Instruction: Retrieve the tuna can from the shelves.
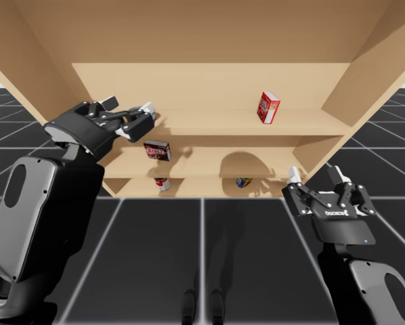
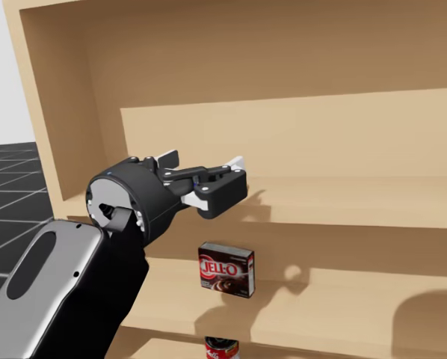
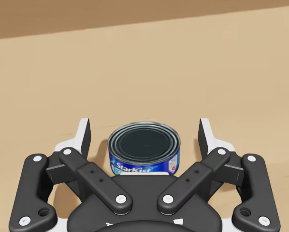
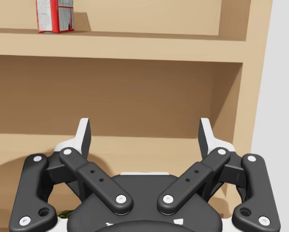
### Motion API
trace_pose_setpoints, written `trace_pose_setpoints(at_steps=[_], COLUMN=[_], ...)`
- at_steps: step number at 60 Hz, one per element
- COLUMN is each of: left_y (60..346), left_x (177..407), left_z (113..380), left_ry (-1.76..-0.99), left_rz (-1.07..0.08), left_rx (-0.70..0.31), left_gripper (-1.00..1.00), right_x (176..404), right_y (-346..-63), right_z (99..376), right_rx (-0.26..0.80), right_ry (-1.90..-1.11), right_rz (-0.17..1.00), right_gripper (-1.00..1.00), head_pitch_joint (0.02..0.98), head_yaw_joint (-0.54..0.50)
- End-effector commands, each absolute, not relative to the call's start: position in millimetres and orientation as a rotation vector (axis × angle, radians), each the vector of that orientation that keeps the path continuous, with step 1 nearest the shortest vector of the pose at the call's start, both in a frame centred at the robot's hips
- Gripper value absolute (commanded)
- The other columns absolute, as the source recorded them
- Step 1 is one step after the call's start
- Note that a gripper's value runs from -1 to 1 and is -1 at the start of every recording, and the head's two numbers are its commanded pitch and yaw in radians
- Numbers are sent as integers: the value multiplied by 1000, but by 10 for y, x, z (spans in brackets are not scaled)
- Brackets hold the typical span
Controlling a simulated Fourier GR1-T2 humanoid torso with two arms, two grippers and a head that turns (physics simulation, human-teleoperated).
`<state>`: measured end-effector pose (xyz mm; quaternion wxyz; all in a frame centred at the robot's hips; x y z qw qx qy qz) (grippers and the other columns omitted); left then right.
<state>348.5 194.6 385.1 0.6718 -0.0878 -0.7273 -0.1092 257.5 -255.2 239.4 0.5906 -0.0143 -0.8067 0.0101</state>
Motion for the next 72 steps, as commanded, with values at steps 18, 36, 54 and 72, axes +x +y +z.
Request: trace_pose_setpoints(at_steps=[18, 36, 54, 72], left_y=[1897, 1914, 1900, 2095], left_x=[3759, 3807, 3609, 3227], left_z=[3639, 3593, 3806, 3890], left_ry=[-1368, -1331, -1450, -1520], left_rz=[-251, -248, -264, -286], left_rx=[-123, -131, -165, -91], left_gripper=[-1000, 384, 1000, 1000], right_x=[2564, 2559, 2551, 2557], right_y=[-2577, -2565, -2567, -2572], right_z=[2412, 2413, 2420, 2419], right_rx=[-37, -42, -44, -48], right_ry=[-1879, -1874, -1879, -1880], right_rz=[21, 28, 26, 27], right_gripper=[-1000, -1000, -1000, -1000], head_pitch_joint=[312, 313, 313, 316], head_yaw_joint=[262, 263, 259, 255])
